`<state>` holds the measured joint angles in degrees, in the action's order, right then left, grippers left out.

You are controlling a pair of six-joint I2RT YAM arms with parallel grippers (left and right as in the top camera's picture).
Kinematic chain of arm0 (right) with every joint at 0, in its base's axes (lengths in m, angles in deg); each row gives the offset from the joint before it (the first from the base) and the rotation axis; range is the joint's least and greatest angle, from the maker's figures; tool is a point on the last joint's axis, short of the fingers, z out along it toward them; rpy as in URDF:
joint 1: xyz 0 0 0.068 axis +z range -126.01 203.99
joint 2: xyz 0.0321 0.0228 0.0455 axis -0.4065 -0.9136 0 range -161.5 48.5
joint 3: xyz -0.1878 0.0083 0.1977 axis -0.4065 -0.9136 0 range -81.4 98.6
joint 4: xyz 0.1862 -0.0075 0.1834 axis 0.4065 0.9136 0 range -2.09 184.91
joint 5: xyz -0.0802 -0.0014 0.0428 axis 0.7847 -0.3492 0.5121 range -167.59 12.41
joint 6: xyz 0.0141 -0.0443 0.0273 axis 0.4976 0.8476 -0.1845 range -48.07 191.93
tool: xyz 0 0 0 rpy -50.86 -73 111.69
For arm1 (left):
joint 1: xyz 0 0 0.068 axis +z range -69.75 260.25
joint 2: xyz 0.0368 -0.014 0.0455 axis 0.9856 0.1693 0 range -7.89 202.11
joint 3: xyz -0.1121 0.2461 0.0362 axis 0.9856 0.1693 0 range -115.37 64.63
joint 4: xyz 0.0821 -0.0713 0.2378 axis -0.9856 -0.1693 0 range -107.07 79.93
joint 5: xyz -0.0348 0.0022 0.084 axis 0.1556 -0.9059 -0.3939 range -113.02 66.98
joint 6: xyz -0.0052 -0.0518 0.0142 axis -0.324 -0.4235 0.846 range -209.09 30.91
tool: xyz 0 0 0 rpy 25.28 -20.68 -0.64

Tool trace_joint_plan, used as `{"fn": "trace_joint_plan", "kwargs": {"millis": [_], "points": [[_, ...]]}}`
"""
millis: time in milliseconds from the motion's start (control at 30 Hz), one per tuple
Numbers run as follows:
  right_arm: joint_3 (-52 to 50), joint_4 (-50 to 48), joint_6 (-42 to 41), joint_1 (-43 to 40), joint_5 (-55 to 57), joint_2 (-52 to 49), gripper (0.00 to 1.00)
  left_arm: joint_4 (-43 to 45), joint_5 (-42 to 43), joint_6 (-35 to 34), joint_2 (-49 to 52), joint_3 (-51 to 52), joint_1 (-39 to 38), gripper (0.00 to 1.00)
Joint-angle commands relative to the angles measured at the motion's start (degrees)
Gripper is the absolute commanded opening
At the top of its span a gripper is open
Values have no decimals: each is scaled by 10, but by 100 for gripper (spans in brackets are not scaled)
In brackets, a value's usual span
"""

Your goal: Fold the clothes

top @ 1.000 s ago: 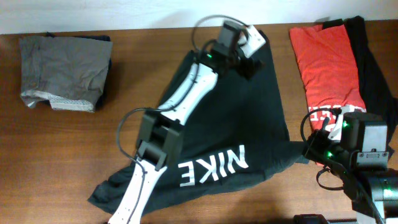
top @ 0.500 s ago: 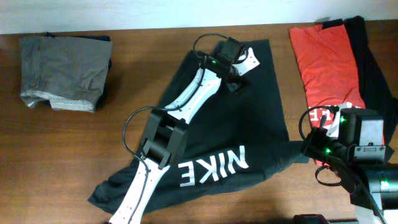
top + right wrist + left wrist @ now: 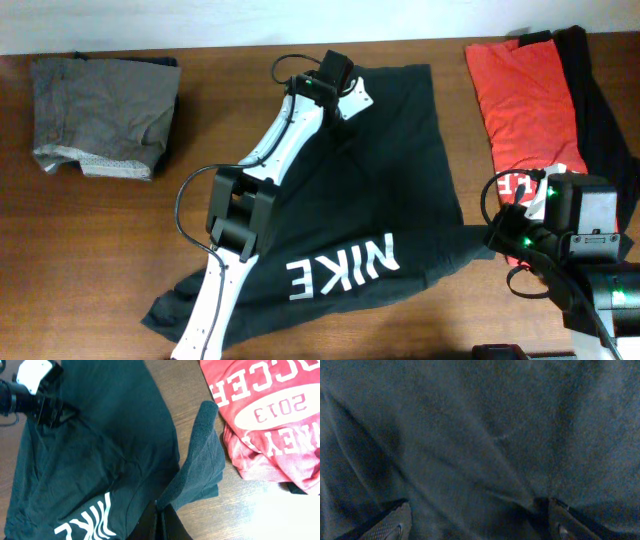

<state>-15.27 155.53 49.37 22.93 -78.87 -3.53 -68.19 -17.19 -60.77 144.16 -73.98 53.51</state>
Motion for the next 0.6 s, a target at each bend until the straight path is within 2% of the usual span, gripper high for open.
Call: {"fn": "trace_joint_plan", "kwargs": {"millis": [0, 167, 300, 333, 400, 567], "points": [[11, -7, -4, 3, 14, 2, 4, -60, -14, 11, 9, 8, 13, 86], [11, -8, -4, 3, 14, 2, 4, -175, -23, -13, 9, 8, 34, 86], [11, -10, -4, 3, 14, 2, 4, -240, -91, -172, 9, 8, 68, 85], [11, -12, -4, 3, 14, 2, 4, -256, -98, -202, 9, 8, 79, 80], [11, -16, -2, 3, 14, 2, 5, -294, -97, -240, 9, 8, 104, 77], [11, -38, 1, 3, 16, 1, 5, -386, -77, -253, 9, 9, 159, 77]]}}
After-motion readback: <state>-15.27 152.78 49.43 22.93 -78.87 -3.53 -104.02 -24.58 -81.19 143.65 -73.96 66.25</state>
